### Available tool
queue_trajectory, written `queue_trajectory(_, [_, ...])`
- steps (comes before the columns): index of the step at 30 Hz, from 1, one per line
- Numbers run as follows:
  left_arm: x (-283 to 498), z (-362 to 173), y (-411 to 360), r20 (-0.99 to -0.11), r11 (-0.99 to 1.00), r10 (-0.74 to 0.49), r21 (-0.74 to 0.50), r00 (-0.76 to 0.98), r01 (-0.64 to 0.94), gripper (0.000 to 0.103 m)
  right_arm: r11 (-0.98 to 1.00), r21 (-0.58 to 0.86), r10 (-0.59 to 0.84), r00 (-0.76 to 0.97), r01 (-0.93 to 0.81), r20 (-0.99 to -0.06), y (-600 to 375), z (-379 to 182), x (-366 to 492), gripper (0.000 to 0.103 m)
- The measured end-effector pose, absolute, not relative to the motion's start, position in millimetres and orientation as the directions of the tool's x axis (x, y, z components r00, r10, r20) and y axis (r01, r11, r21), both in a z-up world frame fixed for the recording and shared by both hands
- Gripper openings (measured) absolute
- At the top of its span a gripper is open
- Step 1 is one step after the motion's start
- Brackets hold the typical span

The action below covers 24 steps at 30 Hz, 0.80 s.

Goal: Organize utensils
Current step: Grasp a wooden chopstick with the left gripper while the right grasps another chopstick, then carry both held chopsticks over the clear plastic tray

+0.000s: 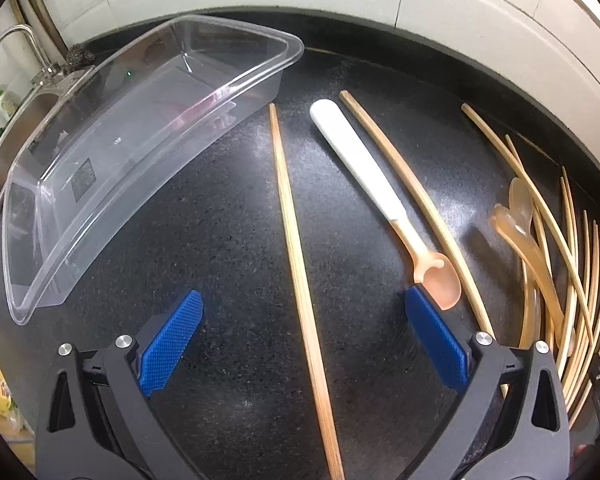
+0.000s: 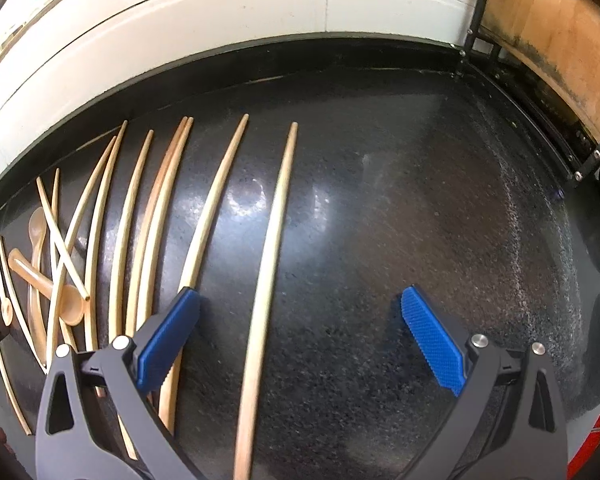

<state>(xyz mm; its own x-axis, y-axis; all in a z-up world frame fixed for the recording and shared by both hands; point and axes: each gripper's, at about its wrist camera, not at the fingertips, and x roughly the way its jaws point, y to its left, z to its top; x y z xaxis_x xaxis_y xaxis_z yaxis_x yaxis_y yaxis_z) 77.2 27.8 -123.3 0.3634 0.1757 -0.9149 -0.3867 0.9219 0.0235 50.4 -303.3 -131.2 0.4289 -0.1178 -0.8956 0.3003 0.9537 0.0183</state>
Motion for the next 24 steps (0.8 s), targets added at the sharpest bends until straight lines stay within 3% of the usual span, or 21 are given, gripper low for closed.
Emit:
queue_trajectory(2, [72, -124, 26, -0.896, 0.92, 0.196, 0.026, 0.4, -0.391, 0.097, 0.956, 0.021, -0.112, 0.433, 0.292, -0.895, -302, -131, 54, 0.096])
queue_trajectory(3, [71, -123, 25, -0.884, 0.922, 0.202, 0.026, 0.421, -0.387, 0.082, 0.962, 0.024, -0.106, 0.45, 0.273, -0.887, -299, -128, 53, 0.085])
queue_trajectory(4, [68, -119, 19, -0.863, 0.925, 0.217, 0.033, 0.456, -0.378, 0.03, 0.965, 0.022, -0.109, 0.472, 0.263, -0.875, -297, -124, 52, 0.054])
queue_trajectory(5, [69, -115, 17, -0.849, 0.931, 0.231, 0.051, 0.475, -0.361, 0.008, 0.966, 0.018, -0.113, 0.488, 0.257, -0.865, -296, -120, 50, 0.031])
queue_trajectory(6, [70, -115, 18, -0.851, 0.934, 0.222, 0.045, 0.476, -0.354, 0.006, 0.968, 0.027, -0.104, 0.494, 0.251, -0.863, -296, -119, 48, 0.009])
queue_trajectory(7, [71, -115, 19, -0.852, 0.94, 0.199, 0.025, 0.484, -0.341, 0.006, 0.97, 0.029, -0.099, 0.5, 0.242, -0.86, -296, -119, 47, 0.008])
queue_trajectory(11, [74, -114, 18, -0.858, 0.971, 0.108, -0.017, 0.501, -0.238, 0.005, 0.98, 0.047, -0.058, 0.501, 0.195, -0.863, -302, -117, 48, 0.007])
queue_trajectory(18, [62, -72, -10, -0.828, 0.988, -0.061, -0.129, 0.557, -0.083, 0.005, 0.948, 0.228, 0.09, 0.5, 0.223, -0.862, -329, -96, 27, 0.007])
queue_trajectory(24, [43, -43, -25, -0.802, 0.988, -0.114, -0.155, 0.587, -0.019, 0.005, 0.932, 0.289, 0.135, 0.531, 0.218, -0.837, -339, -73, 4, 0.007])
